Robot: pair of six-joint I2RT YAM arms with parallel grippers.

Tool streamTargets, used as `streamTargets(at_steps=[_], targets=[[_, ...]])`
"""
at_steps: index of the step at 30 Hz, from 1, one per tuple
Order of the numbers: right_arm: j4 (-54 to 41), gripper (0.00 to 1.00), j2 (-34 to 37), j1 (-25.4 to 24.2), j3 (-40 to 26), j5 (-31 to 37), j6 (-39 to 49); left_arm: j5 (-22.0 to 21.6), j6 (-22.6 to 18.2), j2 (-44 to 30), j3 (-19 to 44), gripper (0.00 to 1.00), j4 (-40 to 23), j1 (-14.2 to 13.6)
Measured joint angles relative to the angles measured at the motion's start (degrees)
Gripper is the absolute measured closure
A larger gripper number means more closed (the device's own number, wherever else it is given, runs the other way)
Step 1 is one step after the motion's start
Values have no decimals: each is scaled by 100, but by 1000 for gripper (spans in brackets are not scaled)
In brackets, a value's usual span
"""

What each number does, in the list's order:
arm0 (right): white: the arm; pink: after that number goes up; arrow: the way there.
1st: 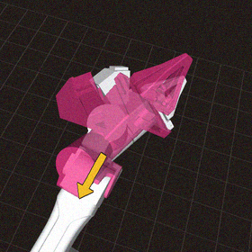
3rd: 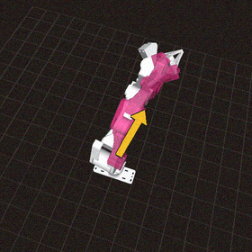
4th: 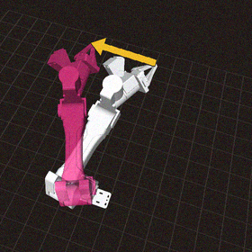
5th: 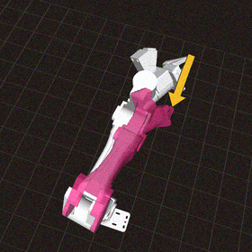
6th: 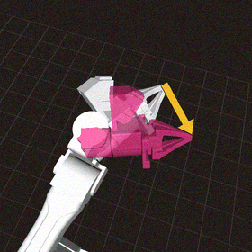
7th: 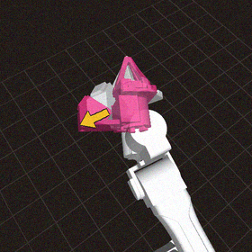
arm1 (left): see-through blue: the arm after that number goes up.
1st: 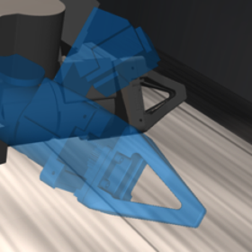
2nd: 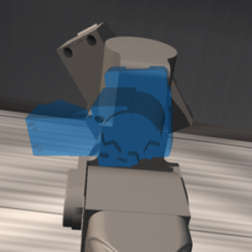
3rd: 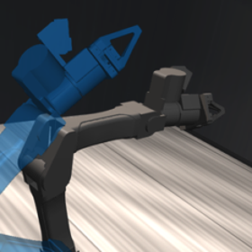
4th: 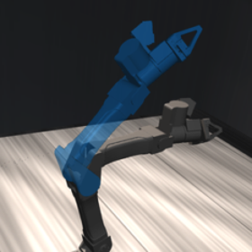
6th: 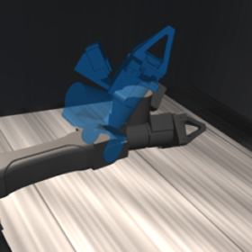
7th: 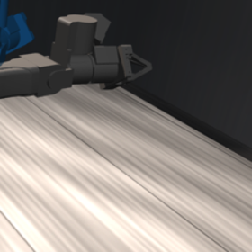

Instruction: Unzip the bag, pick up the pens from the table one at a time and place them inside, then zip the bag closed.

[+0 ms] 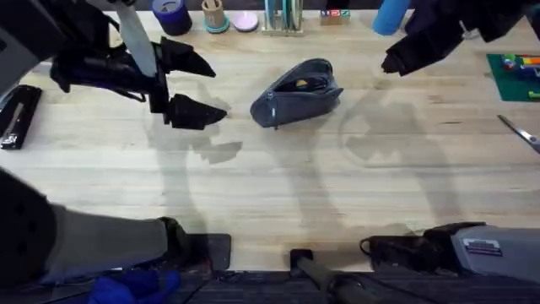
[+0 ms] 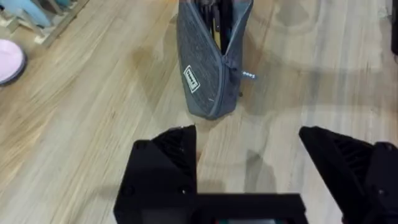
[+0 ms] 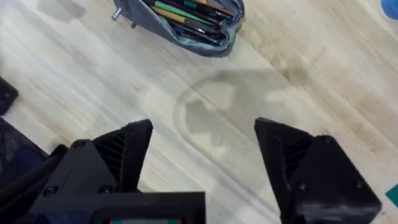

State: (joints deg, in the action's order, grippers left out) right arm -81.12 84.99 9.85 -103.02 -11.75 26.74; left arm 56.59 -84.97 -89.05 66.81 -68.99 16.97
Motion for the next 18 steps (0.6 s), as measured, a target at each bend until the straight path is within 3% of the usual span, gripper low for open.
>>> streamTargets(at_steps=[7, 18], targets=[[0, 5, 0, 0, 0, 0, 0, 414, -560, -645, 0, 6, 2, 0], [0, 5, 0, 0, 0, 0, 0, 692, -964, -1312, 0, 6, 153, 0]])
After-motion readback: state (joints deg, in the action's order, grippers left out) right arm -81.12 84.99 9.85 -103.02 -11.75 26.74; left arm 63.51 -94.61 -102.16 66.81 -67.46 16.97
